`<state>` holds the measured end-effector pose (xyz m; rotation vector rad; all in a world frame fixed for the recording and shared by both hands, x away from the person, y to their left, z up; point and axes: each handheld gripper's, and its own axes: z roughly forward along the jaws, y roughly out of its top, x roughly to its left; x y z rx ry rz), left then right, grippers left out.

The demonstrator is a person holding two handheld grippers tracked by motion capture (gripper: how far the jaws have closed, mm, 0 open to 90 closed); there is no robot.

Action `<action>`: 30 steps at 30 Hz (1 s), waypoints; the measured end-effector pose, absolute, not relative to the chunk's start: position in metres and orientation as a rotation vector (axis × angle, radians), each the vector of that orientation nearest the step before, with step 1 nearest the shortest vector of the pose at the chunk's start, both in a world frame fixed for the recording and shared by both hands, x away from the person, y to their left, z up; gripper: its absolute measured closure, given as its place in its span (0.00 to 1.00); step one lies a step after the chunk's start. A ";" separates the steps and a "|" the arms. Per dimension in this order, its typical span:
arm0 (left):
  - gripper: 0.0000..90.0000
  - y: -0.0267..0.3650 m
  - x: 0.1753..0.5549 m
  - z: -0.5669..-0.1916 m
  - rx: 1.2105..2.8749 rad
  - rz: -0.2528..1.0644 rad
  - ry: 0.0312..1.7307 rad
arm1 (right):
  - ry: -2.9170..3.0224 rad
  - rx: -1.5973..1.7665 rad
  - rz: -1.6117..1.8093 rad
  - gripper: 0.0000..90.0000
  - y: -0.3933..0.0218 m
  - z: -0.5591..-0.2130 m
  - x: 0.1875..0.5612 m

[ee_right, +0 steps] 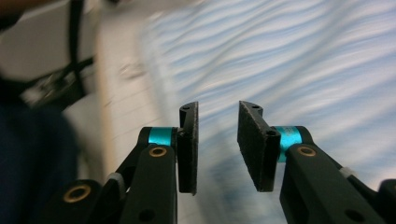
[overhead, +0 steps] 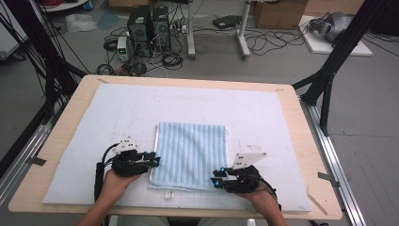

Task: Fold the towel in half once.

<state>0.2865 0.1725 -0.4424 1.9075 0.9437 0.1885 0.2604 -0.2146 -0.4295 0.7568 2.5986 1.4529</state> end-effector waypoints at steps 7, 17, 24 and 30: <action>0.67 0.163 0.276 -0.445 2.018 0.228 0.891 | 2.467 0.925 1.371 0.73 -0.230 -0.435 0.269; 0.99 0.163 0.268 -0.438 2.039 0.297 0.779 | 2.486 0.930 1.349 0.72 -0.224 -0.438 0.270; 0.99 0.176 0.263 -0.423 1.910 0.186 0.787 | 2.481 0.929 1.364 0.71 -0.225 -0.436 0.269; 0.99 0.177 0.258 -0.431 1.973 0.107 0.820 | 2.536 0.910 1.260 0.73 -0.219 -0.440 0.269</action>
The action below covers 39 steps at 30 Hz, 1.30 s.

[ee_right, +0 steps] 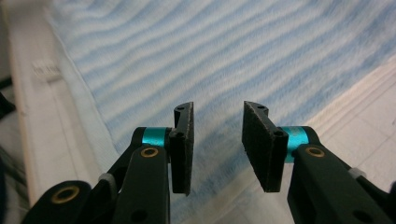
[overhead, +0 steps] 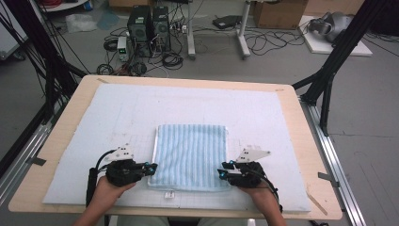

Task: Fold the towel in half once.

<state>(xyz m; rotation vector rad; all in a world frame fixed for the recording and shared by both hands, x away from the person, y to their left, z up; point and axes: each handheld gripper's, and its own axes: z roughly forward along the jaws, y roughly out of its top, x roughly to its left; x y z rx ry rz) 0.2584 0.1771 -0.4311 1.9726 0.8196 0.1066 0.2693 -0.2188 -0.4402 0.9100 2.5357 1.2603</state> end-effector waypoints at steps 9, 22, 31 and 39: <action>0.78 0.178 0.275 -0.431 1.942 0.257 0.920 | 2.616 0.857 1.122 0.74 -0.214 -0.433 0.269; 0.78 0.161 0.367 -0.432 1.912 0.337 0.995 | 2.442 0.988 1.248 0.77 -0.224 -0.432 0.298; 0.91 0.145 0.394 -0.448 2.027 0.543 1.055 | 2.449 1.002 1.213 0.75 -0.224 -0.437 0.299; 0.69 0.153 0.399 -0.446 1.920 0.561 1.070 | 2.296 1.102 1.228 0.75 -0.231 -0.434 0.324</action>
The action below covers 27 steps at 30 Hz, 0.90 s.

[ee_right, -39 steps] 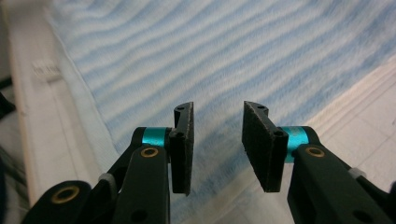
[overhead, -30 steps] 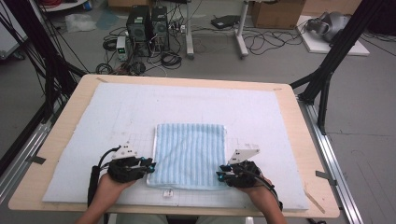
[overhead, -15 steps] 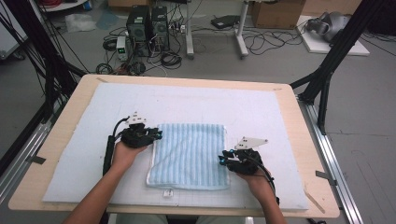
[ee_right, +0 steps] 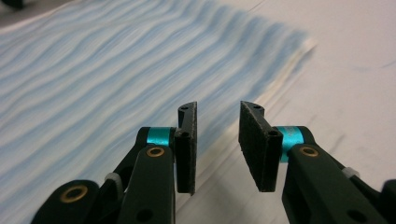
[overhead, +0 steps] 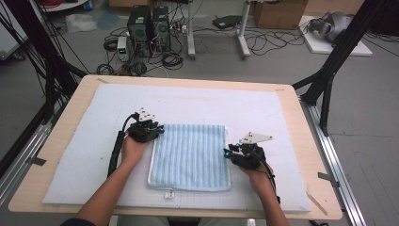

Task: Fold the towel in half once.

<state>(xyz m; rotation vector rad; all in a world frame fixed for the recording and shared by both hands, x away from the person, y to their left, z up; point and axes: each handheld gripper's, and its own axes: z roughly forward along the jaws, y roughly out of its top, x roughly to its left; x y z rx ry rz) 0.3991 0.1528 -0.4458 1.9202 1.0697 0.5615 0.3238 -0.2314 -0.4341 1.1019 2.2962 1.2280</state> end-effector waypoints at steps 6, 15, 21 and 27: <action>0.64 0.160 0.417 -0.448 1.907 0.489 1.124 | 2.207 1.152 1.250 0.84 -0.223 -0.429 0.366; 0.95 0.149 0.419 -0.450 2.004 0.519 1.056 | 2.257 1.237 1.070 0.88 -0.206 -0.448 0.402; 0.71 0.155 0.421 -0.450 1.944 0.522 1.130 | 2.179 1.286 1.108 0.75 -0.213 -0.440 0.403; 0.96 0.150 0.419 -0.450 2.004 0.509 1.044 | 2.231 1.285 1.072 0.83 -0.207 -0.449 0.417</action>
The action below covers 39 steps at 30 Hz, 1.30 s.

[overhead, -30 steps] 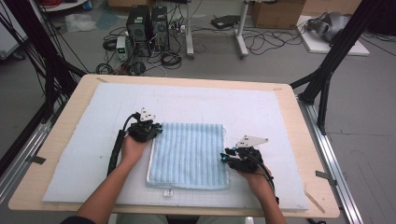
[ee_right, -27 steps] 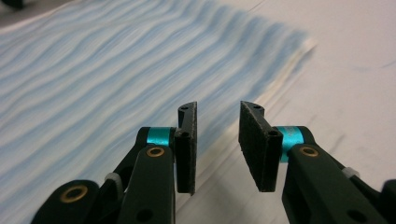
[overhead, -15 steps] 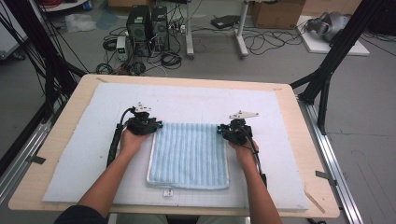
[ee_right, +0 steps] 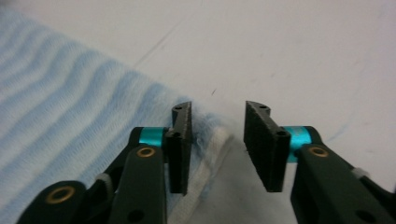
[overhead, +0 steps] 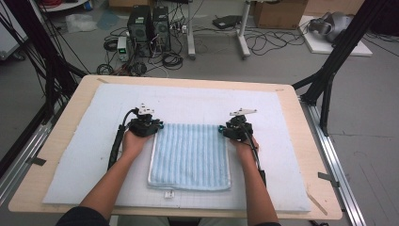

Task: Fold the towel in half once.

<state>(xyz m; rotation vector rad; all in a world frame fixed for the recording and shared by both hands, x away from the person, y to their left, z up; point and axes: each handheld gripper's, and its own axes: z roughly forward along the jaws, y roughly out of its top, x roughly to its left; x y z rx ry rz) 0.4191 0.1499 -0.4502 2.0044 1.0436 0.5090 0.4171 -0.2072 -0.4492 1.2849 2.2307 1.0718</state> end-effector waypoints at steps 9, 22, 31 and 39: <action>0.97 0.148 0.437 -0.443 1.910 0.492 1.112 | 2.153 1.240 1.043 0.96 -0.207 -0.444 0.419; 0.50 0.169 0.422 -0.433 1.779 0.460 1.053 | 2.113 1.215 1.105 0.60 -0.222 -0.430 0.409; 0.34 0.186 0.398 -0.431 1.723 0.385 0.975 | 2.133 1.170 1.160 0.37 -0.246 -0.414 0.384; 0.20 0.191 0.380 -0.420 1.651 0.403 0.960 | 2.099 1.108 1.236 0.17 -0.265 -0.412 0.349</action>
